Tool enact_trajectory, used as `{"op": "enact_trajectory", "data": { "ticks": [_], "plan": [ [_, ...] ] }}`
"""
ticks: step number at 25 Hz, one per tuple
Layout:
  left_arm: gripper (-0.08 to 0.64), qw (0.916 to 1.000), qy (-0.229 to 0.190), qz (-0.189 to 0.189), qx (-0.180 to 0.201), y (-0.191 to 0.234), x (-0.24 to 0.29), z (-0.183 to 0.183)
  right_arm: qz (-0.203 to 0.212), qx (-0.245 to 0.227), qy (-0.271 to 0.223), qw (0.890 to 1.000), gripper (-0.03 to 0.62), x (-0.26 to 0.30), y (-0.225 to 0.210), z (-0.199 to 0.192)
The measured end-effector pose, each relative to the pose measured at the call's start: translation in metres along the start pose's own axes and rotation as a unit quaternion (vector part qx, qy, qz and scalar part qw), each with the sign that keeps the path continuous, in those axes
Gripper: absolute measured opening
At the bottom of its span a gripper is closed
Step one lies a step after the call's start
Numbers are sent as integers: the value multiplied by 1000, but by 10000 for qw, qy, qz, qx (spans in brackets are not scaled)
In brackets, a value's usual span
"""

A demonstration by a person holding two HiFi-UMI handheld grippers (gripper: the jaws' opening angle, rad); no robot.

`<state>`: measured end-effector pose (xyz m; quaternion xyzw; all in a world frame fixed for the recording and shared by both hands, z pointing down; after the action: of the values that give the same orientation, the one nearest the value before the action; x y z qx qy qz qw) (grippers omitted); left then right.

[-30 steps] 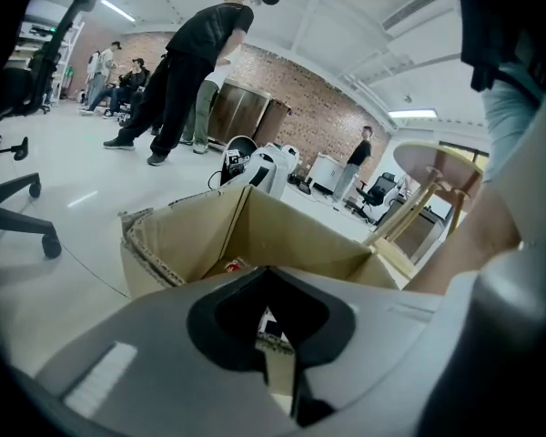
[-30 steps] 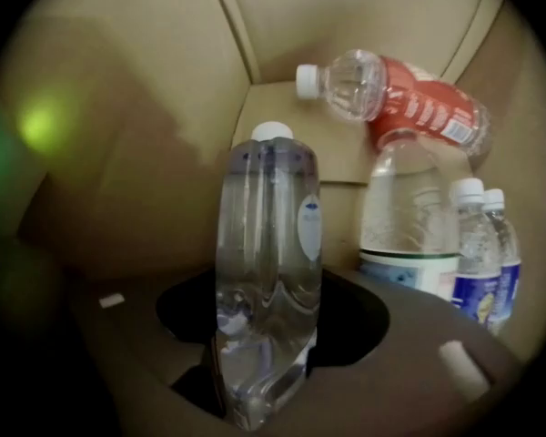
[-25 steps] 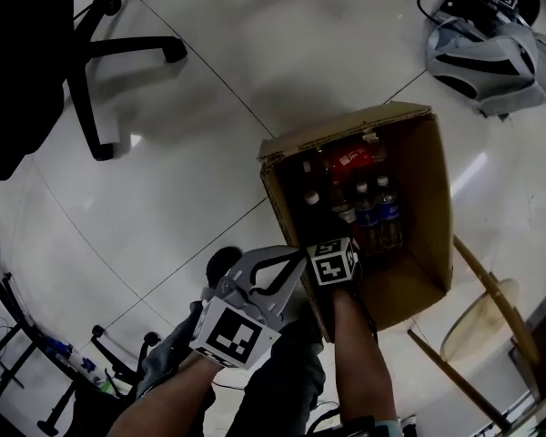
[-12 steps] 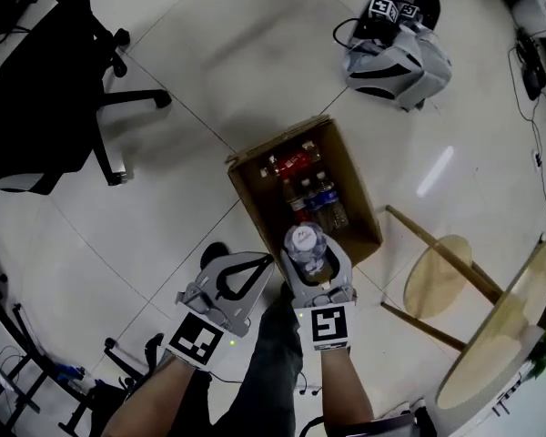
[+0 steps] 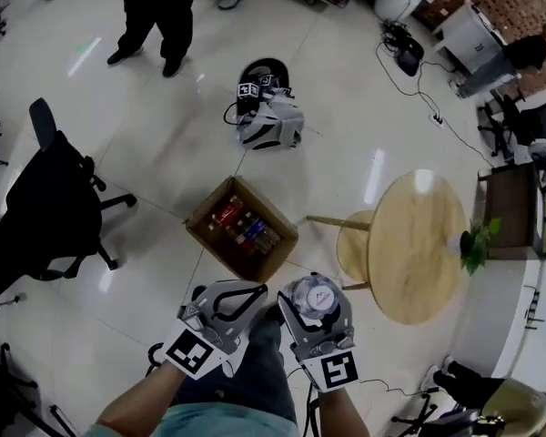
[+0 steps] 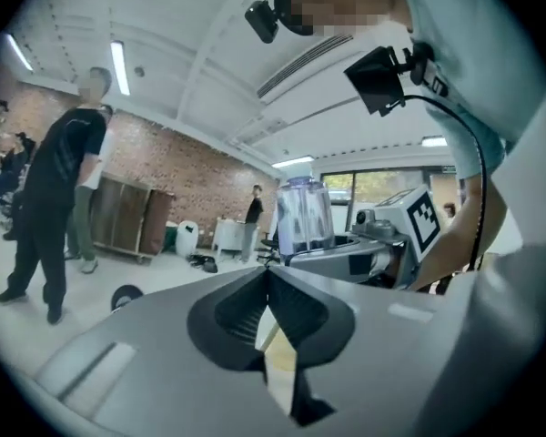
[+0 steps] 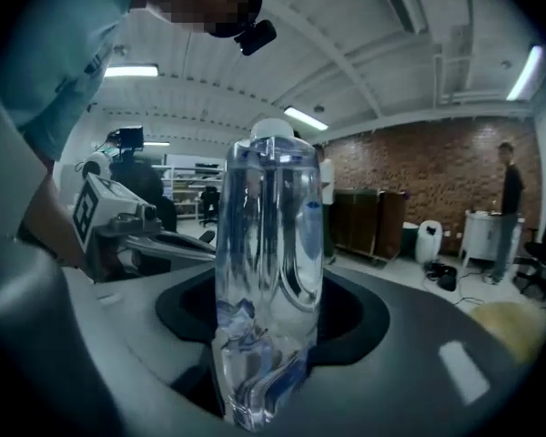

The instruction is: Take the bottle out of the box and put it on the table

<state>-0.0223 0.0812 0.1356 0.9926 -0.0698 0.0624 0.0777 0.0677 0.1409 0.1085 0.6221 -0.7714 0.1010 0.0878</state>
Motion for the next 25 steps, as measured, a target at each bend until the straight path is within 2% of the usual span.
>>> {"op": "enact_trajectory", "data": {
  "ticks": [2,4,7,12,16,19,22,25],
  "plan": [
    [11,9988,-118,-435,202,-27,12,28,-348,8,-247,9991,259,-39,-3,26],
    [11,9964,-284,-780,161,-62,26,49,-637,45,-356,9973,259,-83,-7,38],
    [11,9905,-640,-1213,63,-116,62,75,-1132,26,-497,9923,261,-145,-26,43],
    [11,9795,-725,-1867,232,-203,138,91,-1773,-43,-829,9806,261,-232,-74,32],
    [11,9760,-618,-2033,476,-262,212,88,-1746,-319,-1071,9783,261,-290,-131,16],
    [11,9740,-501,-2121,619,-292,266,77,-1689,-300,-727,9825,262,-320,-180,-14],
    [11,9760,-310,-2113,416,-321,315,64,-1654,-290,-543,9843,262,-352,-221,-39],
    [11,9752,-135,-2155,488,-344,355,58,-1640,-173,-663,9841,262,-374,-254,-54]
  ]
}}
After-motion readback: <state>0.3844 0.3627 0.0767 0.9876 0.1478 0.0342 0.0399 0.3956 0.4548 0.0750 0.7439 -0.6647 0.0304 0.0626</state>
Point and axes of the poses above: the fingertips, and each gripper's own axes: x forward along the fingers, y to its left, z out of its top, the point moved 5 cm from there along -x, backward along the fingers, and after that the axes turned 10 degrees about z, right-handed, at the moved point
